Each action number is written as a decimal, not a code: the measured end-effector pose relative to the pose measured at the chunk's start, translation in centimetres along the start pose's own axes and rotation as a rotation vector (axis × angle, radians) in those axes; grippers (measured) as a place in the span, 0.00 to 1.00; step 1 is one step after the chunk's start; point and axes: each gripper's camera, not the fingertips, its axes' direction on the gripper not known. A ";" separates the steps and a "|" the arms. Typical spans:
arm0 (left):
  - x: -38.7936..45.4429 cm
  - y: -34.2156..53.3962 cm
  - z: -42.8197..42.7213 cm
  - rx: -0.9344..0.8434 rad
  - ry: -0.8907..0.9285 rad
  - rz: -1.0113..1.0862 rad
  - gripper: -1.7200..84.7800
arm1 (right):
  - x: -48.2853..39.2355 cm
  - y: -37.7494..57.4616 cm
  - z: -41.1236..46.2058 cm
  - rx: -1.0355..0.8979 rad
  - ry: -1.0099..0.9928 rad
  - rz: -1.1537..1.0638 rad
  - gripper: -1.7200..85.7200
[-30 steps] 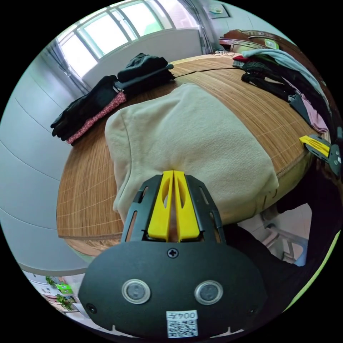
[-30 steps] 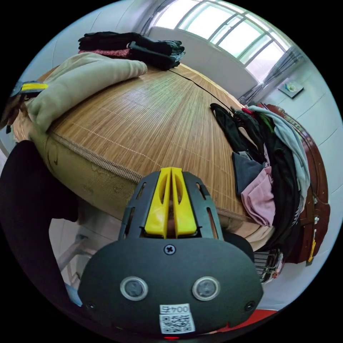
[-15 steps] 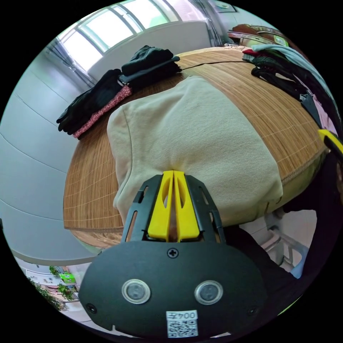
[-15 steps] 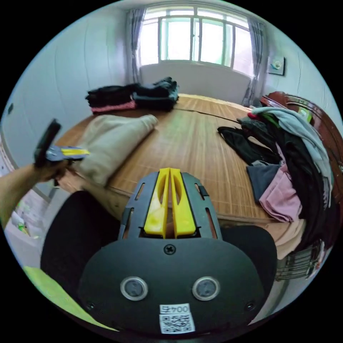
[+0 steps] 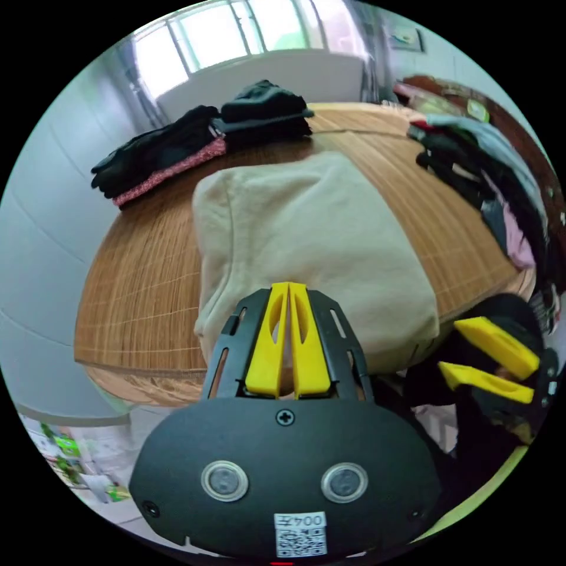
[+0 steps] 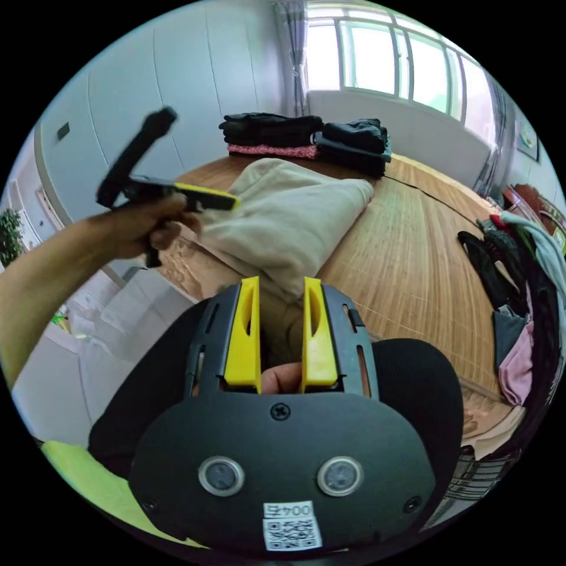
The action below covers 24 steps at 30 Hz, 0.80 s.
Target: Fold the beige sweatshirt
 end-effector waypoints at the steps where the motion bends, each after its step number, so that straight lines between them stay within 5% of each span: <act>1: -2.5 1.7 -2.0 0.076 0.008 -0.060 0.03 | 0.1 0.7 0.6 0.003 0.054 -0.025 0.15; 6: -12.3 11.5 -4.9 0.166 -0.091 -0.293 0.03 | 0.9 1.7 0.7 0.018 0.112 -0.069 0.15; 10: -18.8 19.7 -3.3 0.216 0.051 -0.523 0.03 | 2.7 1.2 2.1 -0.046 0.090 0.007 0.15; 24: -16.9 18.6 3.1 0.195 0.184 -0.331 0.10 | 5.2 0.9 2.0 -0.067 0.047 0.030 0.11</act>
